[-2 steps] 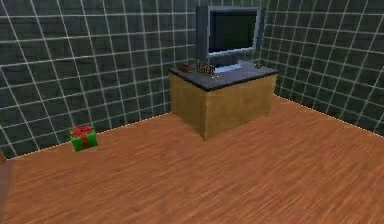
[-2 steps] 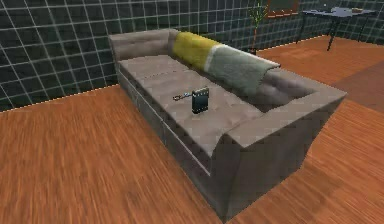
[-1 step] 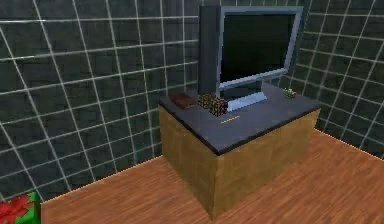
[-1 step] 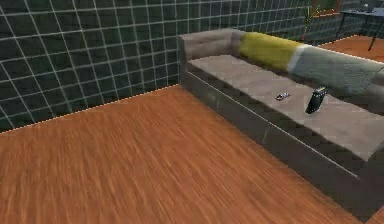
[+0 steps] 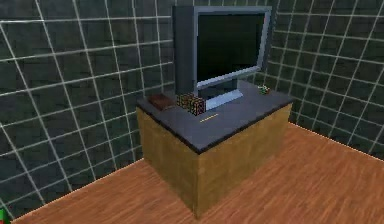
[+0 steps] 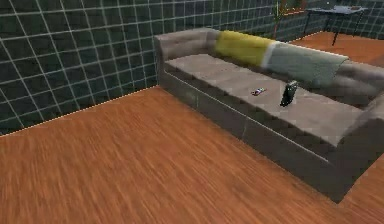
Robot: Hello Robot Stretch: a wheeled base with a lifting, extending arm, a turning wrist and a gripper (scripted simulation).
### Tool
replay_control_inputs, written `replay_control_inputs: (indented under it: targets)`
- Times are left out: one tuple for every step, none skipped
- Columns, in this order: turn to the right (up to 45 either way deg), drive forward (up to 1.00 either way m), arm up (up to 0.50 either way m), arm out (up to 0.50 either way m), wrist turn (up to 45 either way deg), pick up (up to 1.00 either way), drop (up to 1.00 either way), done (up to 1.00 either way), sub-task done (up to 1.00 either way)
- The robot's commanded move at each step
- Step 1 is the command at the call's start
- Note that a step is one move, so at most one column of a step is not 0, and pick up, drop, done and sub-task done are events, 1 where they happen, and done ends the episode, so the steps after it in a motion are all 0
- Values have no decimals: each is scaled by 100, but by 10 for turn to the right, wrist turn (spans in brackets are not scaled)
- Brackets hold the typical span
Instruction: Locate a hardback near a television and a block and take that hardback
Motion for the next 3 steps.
replay_control_inputs:
  targets:
    - [0, 50, 0, 0, 0, 0, 0, 0, 0]
    - [-450, 0, 0, 0, 0, 0, 0, 0, 0]
    - [-120, 0, 0, 0, 0, 0, 0, 0, 0]
